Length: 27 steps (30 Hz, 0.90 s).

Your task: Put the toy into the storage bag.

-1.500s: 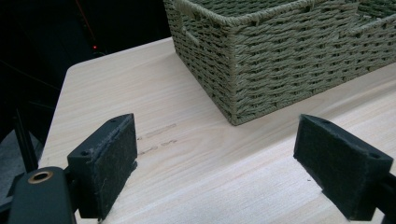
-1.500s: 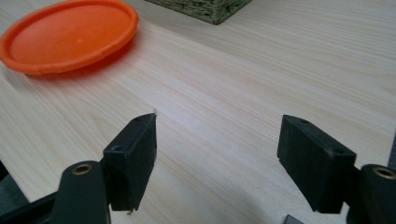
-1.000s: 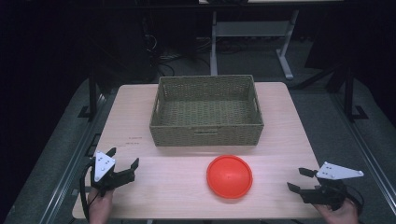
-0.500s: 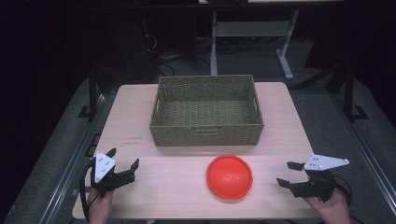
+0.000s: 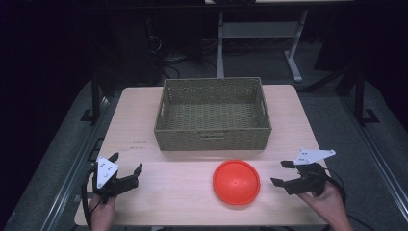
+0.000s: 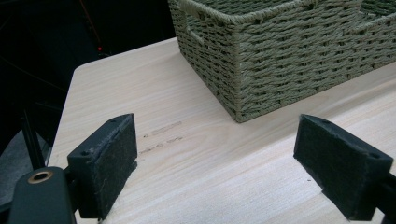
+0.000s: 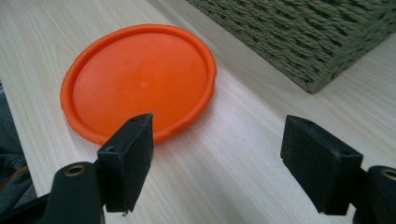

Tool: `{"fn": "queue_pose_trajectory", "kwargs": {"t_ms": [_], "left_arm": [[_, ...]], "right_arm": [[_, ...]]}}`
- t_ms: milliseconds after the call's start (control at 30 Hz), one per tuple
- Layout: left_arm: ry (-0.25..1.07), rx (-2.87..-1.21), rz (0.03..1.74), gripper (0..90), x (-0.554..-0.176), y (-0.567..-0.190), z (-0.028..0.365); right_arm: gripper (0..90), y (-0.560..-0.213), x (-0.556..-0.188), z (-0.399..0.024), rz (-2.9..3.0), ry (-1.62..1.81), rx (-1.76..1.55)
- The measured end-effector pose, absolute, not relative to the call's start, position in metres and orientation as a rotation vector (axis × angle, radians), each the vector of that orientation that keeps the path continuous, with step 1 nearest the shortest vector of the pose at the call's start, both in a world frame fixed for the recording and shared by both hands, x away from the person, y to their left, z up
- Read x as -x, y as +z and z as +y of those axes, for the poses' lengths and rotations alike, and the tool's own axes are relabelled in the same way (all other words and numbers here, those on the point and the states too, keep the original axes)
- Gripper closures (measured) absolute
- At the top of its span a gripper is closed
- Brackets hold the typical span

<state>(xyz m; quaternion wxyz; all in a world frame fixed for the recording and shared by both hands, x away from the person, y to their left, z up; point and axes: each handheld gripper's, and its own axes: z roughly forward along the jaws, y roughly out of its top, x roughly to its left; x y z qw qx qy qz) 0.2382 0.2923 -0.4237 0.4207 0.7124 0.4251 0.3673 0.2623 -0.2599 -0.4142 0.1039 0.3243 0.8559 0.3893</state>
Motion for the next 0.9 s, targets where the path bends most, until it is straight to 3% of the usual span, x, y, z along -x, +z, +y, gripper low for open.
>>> {"fn": "queue_pose_trajectory", "kwargs": {"t_ms": [733,900], "left_arm": [[0.933,-1.786,1.045,12.8,-0.24,-0.423,0.29],[0.928,-1.785,1.043,12.8,-0.24,-0.423,0.289]], "right_arm": [[30.3,-0.417,-0.297,-0.214,2.663,1.034,-0.963],[35.3,-0.42,-0.306,-0.204,2.68,0.982,-0.994]]}}
